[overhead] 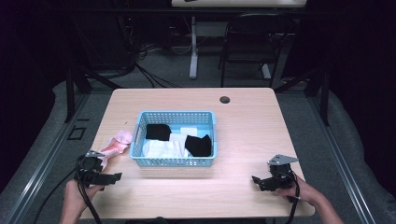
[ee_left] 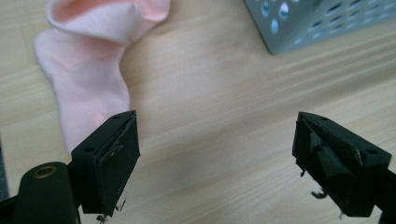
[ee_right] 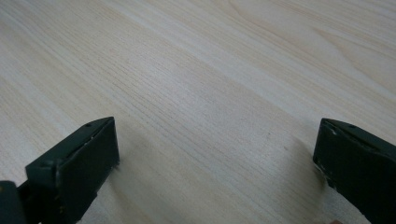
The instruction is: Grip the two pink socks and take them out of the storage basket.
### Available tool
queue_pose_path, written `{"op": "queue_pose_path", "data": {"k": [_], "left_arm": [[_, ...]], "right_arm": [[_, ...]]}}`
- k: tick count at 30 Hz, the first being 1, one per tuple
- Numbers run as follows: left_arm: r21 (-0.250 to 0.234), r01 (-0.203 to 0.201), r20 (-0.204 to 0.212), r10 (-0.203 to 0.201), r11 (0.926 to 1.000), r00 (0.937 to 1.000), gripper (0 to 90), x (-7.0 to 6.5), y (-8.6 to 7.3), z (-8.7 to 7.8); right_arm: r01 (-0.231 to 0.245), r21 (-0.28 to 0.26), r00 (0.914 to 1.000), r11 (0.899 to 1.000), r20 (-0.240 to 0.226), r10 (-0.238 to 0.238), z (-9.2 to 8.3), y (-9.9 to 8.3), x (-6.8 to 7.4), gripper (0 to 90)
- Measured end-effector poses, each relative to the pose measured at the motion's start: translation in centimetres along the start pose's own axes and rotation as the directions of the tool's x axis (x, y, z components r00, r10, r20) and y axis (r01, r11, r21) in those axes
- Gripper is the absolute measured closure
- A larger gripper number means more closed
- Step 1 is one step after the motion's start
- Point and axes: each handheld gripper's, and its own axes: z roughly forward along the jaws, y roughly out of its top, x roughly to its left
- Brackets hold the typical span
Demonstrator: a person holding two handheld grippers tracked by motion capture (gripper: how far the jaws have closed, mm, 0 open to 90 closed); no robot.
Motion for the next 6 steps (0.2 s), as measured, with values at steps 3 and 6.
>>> {"op": "queue_pose_path", "data": {"k": [3,6], "left_arm": [[0.025,-0.01,0.013,0.01,0.9996,0.9999,14.6,-0.1,-0.24,0.79],[0.038,-0.021,0.014,0.02,0.9991,0.9997,14.7,-0.23,-0.27,1.14]], "right_arm": [[-0.001,0.002,1.0,1.0,0.0,0.001,-0.02,0.01,0.01,0.0],[0.001,0.0,1.0,1.0,0.0,-0.001,-0.01,0.0,0.0,0.0]]}}
